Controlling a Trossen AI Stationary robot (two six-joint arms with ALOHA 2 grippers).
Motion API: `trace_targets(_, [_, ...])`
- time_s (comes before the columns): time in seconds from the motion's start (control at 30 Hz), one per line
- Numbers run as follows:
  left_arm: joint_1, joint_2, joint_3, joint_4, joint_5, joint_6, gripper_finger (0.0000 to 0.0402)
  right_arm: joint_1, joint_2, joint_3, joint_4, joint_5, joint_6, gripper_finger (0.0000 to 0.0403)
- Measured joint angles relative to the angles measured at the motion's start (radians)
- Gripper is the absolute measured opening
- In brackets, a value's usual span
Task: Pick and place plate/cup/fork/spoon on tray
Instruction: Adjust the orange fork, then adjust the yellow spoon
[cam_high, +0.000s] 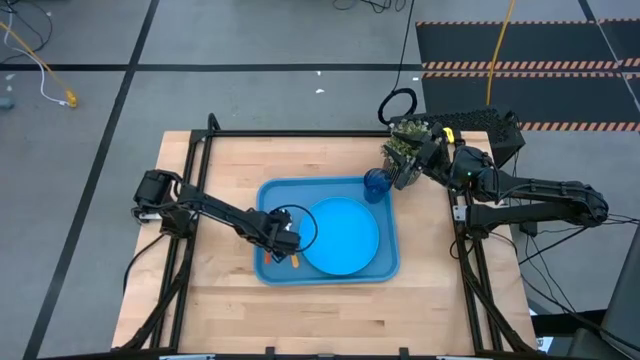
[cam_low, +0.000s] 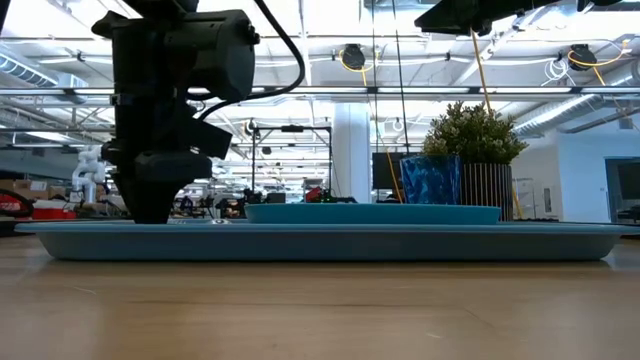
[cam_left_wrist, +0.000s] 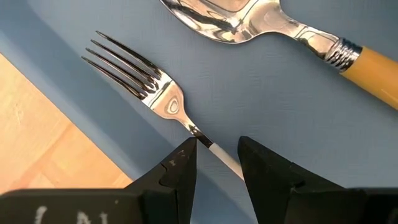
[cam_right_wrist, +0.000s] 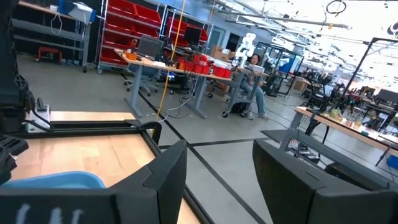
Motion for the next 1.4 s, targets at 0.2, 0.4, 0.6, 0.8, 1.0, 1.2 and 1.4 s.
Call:
trace_targets(0.2, [0.002, -0.073, -0.006, -0.02, -0.002, -0.04, 0.0129, 0.0, -0.001, 0.0, 0.003, 0.001, -0.02, 0.0176])
trace_targets(0.4, [0.002, -0.155, -0.003, -0.033, -0.036, -0.063, 0.0129, 0.0, -0.009, 0.0, 0.003, 0.005, -0.026, 0.0176])
trace_targets(0.6, [0.005, -0.172, -0.003, -0.045, -0.079, -0.074, 0.0129, 0.0, -0.011, 0.0, 0.007, 0.007, -0.028, 0.0176])
trace_targets(0.8, [0.035, -0.163, -0.003, 0.071, -0.072, -0.329, 0.0129, 0.0, -0.011, 0.0, 0.008, 0.007, -0.011, 0.0176])
trace_targets(1.0, [0.046, -0.164, -0.002, 0.169, -0.066, -0.435, 0.0129, 0.0, -0.011, 0.0, 0.001, 0.007, 0.002, 0.0176])
trace_targets(1.2, [0.045, -0.099, -0.002, 0.176, -0.011, -0.499, 0.0129, 0.0, -0.011, 0.0, 0.0, 0.007, -0.017, 0.0176])
trace_targets(1.4, [0.045, -0.054, -0.001, 0.247, 0.038, -0.501, 0.0129, -0.001, -0.011, 0.0, 0.002, 0.007, -0.027, 0.0176])
